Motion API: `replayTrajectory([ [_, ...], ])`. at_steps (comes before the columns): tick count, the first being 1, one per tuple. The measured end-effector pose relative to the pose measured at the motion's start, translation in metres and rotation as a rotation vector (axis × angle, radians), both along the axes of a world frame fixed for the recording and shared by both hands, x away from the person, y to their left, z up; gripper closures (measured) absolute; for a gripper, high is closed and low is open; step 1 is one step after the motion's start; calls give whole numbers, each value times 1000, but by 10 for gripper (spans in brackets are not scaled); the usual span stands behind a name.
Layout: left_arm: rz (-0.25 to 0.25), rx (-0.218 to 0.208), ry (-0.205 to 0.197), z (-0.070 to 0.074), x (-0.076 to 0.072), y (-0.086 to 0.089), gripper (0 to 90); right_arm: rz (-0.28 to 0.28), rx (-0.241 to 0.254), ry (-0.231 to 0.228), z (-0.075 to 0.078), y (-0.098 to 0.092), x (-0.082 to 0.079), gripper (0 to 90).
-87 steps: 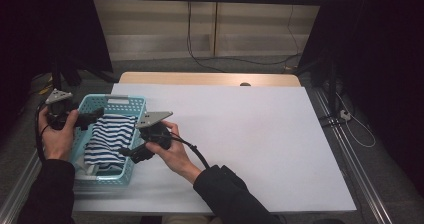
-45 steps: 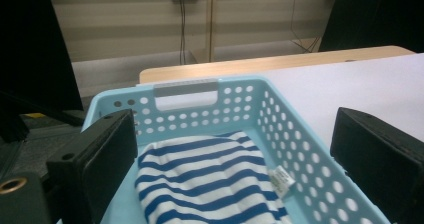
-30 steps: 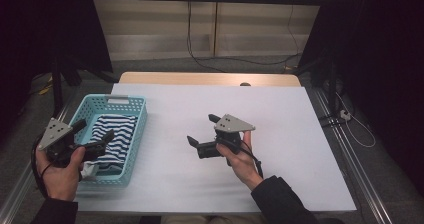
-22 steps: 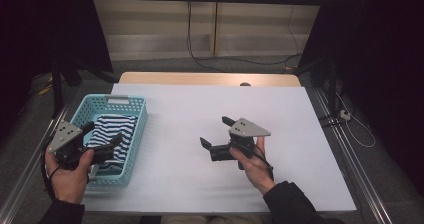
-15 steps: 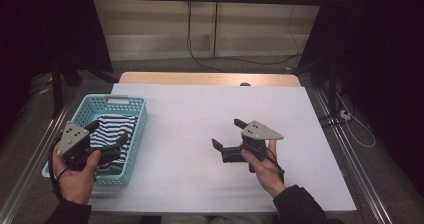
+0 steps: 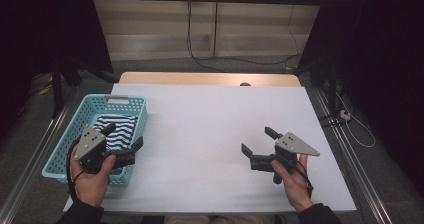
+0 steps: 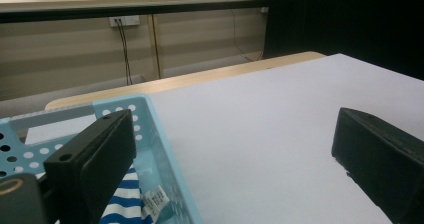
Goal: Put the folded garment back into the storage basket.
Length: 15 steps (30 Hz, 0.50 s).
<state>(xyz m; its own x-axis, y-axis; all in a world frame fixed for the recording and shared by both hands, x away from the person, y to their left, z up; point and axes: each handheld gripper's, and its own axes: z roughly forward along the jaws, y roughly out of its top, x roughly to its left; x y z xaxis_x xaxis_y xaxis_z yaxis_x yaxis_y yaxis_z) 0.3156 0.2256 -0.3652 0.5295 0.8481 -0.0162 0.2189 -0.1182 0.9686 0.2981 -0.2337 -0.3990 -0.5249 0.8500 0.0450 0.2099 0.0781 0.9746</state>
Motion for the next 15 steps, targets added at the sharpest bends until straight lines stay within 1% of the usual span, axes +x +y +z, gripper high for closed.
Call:
replayTrajectory([
  [1, 1, -4, -3, 0, -1, 0, 41, -22, 0, 2, -1, -5, -3, 7],
  [2, 2, -1, -3, -1, -2, 0, 41, -40, 10, 5, -1, -8, -5, 0],
  [4, 3, -11, -5, -2, -4, 0, 41, -63, 13, 8, -2, -16, -9, 1],
  [6, 4, -15, -8, -3, -7, 0, 41, -78, 21, -1, -2, -23, -13, 0],
  [8, -3, -15, -4, -6, -9, -1, 41, -109, 26, -5, -3, -32, -18, 0],
  [11, -1, -21, 0, -11, -12, -1, 41, -132, 22, -4, -5, -41, -26, 0],
  [13, 2, -17, 4, -13, -14, 0, 41, -145, 33, -3, -7, -47, -30, 0],
  [14, 8, -23, 1, -14, -15, 0, 41, -152, 22, -7, -9, -50, -32, 2],
  [15, 10, -22, 1, -14, -16, 1, 41, -168, 23, -9, -10, -54, -34, 3],
])
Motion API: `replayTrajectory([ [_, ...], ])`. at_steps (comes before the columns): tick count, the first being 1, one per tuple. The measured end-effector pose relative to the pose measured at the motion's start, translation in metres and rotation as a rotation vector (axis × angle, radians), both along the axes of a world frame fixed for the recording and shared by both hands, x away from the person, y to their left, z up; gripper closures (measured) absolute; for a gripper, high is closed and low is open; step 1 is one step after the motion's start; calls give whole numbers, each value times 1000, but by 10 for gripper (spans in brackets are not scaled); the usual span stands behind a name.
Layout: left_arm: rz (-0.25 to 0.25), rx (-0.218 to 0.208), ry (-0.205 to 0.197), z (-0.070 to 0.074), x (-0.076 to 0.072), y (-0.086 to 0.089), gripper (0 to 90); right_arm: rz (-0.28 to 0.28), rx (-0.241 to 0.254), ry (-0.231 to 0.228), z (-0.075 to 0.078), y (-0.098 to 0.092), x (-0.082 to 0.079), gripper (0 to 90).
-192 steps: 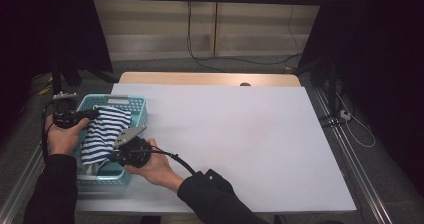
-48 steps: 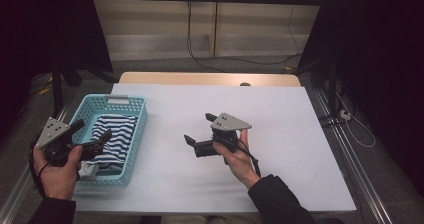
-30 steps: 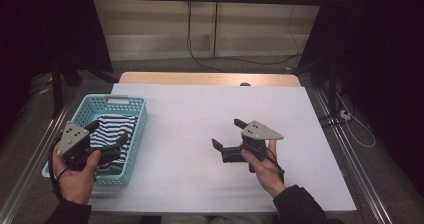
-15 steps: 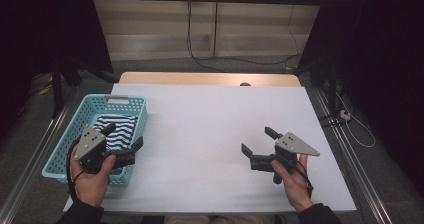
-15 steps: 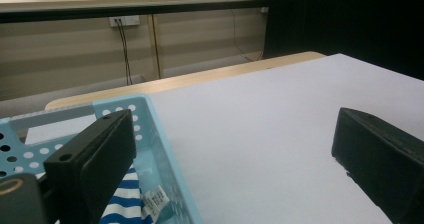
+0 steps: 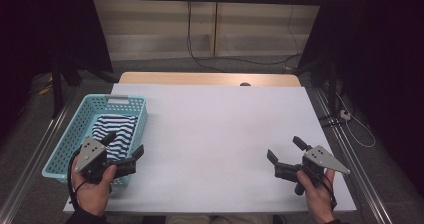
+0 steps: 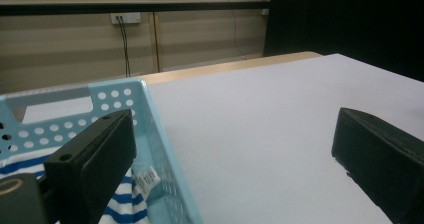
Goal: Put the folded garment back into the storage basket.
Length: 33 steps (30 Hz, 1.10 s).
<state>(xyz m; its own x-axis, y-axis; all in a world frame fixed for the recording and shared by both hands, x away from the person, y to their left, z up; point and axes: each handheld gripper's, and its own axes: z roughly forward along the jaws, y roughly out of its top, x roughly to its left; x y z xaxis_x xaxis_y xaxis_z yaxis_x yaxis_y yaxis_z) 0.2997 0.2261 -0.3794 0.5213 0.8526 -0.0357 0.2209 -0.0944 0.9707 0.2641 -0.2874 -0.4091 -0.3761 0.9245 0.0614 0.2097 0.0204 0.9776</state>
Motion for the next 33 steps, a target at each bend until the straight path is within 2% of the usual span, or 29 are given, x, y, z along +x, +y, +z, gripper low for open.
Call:
replayTrajectory([
  [3, 11, -6, 4, -4, -3, 1, 41, -14, 4, 0, -1, -4, -3, 6],
  [6, 23, -10, 13, -6, -6, 3, 41, -24, -15, -7, -4, -7, -10, 8],
  [8, 45, -14, 5, -7, -9, 7, 41, -36, -26, -19, -5, -9, -15, 0],
  [14, 55, -1, 9, -12, -17, 10, 39, -48, -16, -33, -6, -14, -27, 0],
  [18, 73, 0, -7, -14, -23, 10, 40, -57, -36, -25, -10, -16, -32, 0],
  [20, 69, -7, 1, -14, -24, 11, 39, -61, -46, -31, -11, -17, -34, 0],
  [24, 71, 29, 19, -20, -28, 12, 39, -70, -67, -50, -12, -20, -38, 0],
  [29, 93, 38, 25, -26, -28, 13, 39, -66, -65, -52, -13, -19, -36, 0],
  [31, 92, 29, 22, -26, -27, 13, 39, -53, -60, -52, -13, -17, -34, 0],
  [33, 98, 38, 19, -25, -28, 12, 39, -45, -67, -45, -14, -16, -33, 0],
])
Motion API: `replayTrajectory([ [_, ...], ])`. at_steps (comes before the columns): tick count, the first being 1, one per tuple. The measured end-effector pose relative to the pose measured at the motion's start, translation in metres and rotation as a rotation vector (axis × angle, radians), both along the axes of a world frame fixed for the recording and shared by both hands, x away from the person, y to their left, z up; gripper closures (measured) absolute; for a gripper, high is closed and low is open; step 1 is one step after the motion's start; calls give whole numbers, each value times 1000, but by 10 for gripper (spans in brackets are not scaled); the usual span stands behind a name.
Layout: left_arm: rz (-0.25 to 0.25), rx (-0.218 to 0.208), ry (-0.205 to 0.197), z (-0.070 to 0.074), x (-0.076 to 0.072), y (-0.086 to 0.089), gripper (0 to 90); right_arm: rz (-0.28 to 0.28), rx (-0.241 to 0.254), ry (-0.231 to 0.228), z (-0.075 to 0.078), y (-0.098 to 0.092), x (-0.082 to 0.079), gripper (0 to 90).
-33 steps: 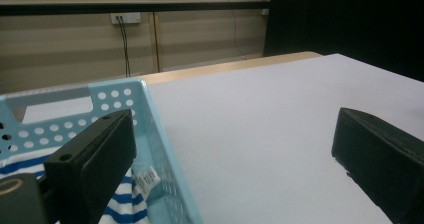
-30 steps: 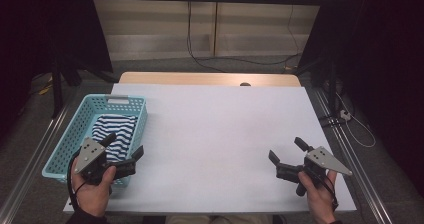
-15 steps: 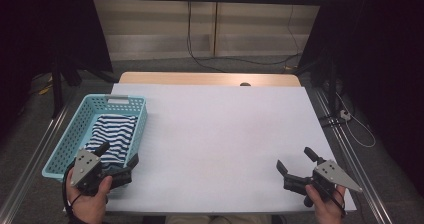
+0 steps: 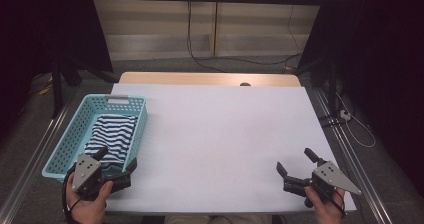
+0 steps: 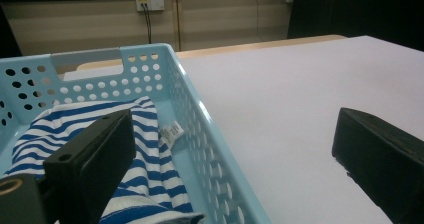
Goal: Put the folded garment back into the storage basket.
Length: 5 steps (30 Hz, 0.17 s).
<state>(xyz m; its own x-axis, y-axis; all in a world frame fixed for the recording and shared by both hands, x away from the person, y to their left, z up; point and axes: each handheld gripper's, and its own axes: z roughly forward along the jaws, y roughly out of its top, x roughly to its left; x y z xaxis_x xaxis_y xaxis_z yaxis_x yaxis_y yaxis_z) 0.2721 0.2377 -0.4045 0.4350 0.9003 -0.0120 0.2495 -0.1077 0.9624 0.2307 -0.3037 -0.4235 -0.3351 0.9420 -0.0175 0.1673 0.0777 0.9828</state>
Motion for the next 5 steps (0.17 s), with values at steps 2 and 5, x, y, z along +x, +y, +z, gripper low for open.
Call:
replayTrajectory([
  [2, -7, 5, 9, 0, 0, -1, 40, 3, 0, 15, -1, 0, 1, 1],
  [5, -17, 16, 16, 2, 2, -5, 39, 2, 9, 11, -1, 0, 2, 0],
])
